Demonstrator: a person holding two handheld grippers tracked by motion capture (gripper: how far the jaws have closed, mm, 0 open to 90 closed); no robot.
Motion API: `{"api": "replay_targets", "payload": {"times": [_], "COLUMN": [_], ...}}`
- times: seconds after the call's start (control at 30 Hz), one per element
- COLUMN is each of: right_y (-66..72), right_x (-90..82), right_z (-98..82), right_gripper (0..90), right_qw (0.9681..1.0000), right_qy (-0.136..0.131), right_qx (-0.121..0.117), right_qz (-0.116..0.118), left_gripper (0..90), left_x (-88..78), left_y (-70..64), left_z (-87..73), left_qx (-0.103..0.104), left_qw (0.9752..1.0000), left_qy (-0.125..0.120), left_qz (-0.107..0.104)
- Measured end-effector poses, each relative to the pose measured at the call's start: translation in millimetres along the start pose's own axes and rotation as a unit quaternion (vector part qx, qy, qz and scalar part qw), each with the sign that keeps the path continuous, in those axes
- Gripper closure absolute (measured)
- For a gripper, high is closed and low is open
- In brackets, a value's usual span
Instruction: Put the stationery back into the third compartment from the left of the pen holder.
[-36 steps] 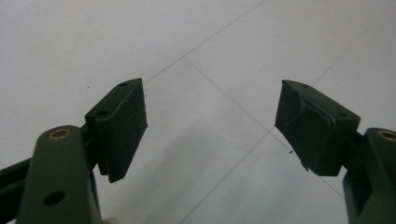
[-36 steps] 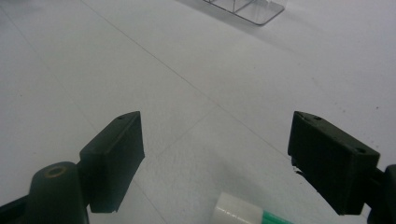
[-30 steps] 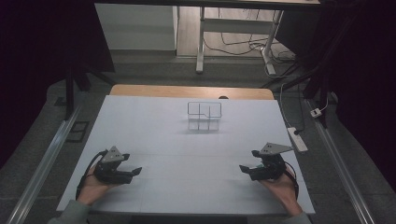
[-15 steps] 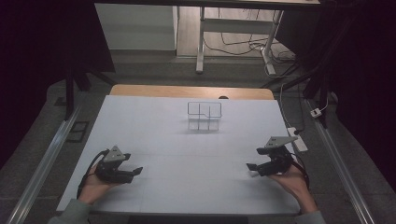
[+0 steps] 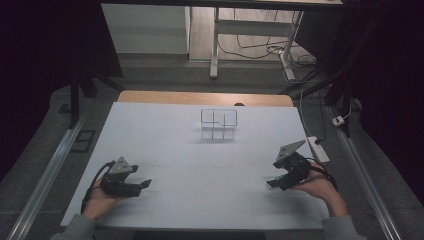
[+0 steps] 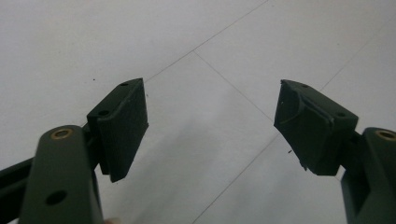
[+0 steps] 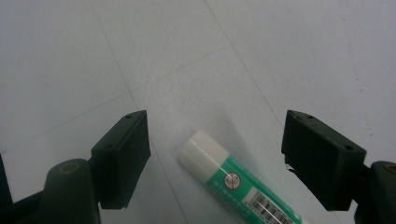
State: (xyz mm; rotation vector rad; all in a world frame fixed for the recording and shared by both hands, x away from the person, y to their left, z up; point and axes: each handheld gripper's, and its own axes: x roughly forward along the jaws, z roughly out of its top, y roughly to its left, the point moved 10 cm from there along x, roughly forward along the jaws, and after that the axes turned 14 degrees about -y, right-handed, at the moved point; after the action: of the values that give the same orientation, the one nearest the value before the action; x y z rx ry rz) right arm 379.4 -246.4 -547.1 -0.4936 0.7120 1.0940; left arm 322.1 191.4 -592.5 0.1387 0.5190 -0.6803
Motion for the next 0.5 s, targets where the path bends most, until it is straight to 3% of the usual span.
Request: {"api": "replay_targets", "payload": {"times": [0.07,0.17,0.33,0.5], "right_y": [-0.3,1.7,7.9,12.8], "right_x": [-1.8,-4.9,-5.7,-5.0], "right_z": [1.1,0.5,-5.5,-5.4], "right_gripper": [24.7,27.3,32.6,34.3], "right_qw": [0.9997,0.9990,0.9955,0.9921], "right_qy": [0.005,0.017,0.048,0.058], "right_qx": [-0.024,-0.041,-0.081,-0.108], "right_qz": [0.001,0.003,0.010,0.024], "left_gripper": [26.1,26.3,26.5,27.1], "left_x": [0.0,0.1,1.4,1.8], "left_y": [0.7,1.3,1.0,0.6], "left_z": [-0.2,-0.8,-2.8,-3.0], "left_qx": [-0.001,-0.001,0.000,0.001], "left_qw": [1.0000,1.0000,1.0000,1.0000], "left_qy": [-0.001,0.000,0.004,0.004], "left_qz": [0.001,0.001,-0.001,-0.003]}}
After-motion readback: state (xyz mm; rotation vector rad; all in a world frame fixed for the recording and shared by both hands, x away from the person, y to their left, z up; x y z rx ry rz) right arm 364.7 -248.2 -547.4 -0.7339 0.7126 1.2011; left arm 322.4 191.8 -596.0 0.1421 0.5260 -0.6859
